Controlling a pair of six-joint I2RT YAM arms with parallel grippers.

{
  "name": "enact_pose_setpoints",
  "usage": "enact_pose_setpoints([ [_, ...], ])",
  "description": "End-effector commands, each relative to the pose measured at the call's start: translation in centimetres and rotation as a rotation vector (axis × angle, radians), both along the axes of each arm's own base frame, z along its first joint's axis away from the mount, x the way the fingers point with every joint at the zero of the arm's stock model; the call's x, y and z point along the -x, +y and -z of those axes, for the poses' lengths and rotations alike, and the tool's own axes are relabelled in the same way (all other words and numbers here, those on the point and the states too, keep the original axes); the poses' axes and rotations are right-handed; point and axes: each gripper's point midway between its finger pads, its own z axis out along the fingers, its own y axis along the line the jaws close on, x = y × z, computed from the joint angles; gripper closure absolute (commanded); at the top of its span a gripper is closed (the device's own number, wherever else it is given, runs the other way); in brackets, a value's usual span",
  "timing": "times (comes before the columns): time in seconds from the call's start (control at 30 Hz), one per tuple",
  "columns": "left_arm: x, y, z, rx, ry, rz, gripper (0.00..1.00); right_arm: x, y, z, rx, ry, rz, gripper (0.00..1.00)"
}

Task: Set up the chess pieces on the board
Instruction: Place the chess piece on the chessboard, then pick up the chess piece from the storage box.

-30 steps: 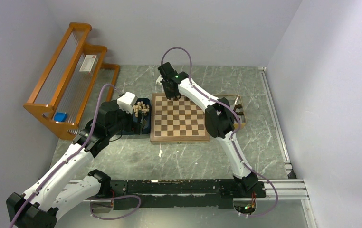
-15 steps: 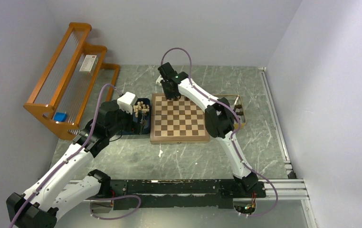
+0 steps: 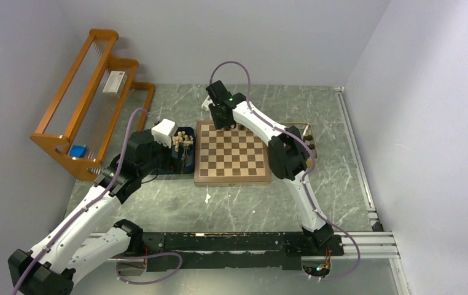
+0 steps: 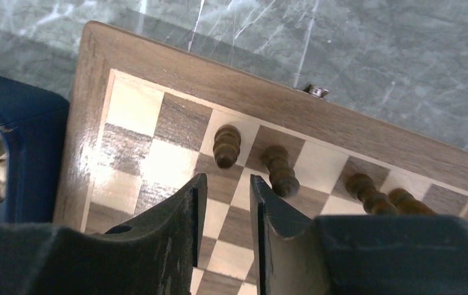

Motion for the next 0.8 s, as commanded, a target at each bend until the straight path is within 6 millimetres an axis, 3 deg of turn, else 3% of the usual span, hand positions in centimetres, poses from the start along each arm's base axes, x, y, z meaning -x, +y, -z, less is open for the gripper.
enact_pose_setpoints([
  [0.0,-0.4,-0.3,-1.6,0.013,-0.040,0.007,0.02,-0.5,-0.1,-5.8,-0.064,-0.104,0.012,0.64],
  [0.2,-0.4,-0.4,-1.5,0.015,-0.036,0.010,0.02,0.7,-0.7,-8.4,-0.090,-0.127,0.001,0.64],
  [0.4,-0.3,-0.4,-1.5,0.021,-0.037,0.011,0.02,1.9,-3.6,-11.1,-0.091,-0.204,0.056,0.64],
  [0.57,-0.1,-0.9,-1.4,0.039,-0.026,0.031,0.02,2.4,-8.9,-12.6,-0.029,-0.262,0.165,0.65],
  [0.77,0.0,-1.1,-1.6,0.053,-0.034,0.042,0.02,3.0,-17.3,-11.6,-0.011,-0.259,0.306,0.66],
])
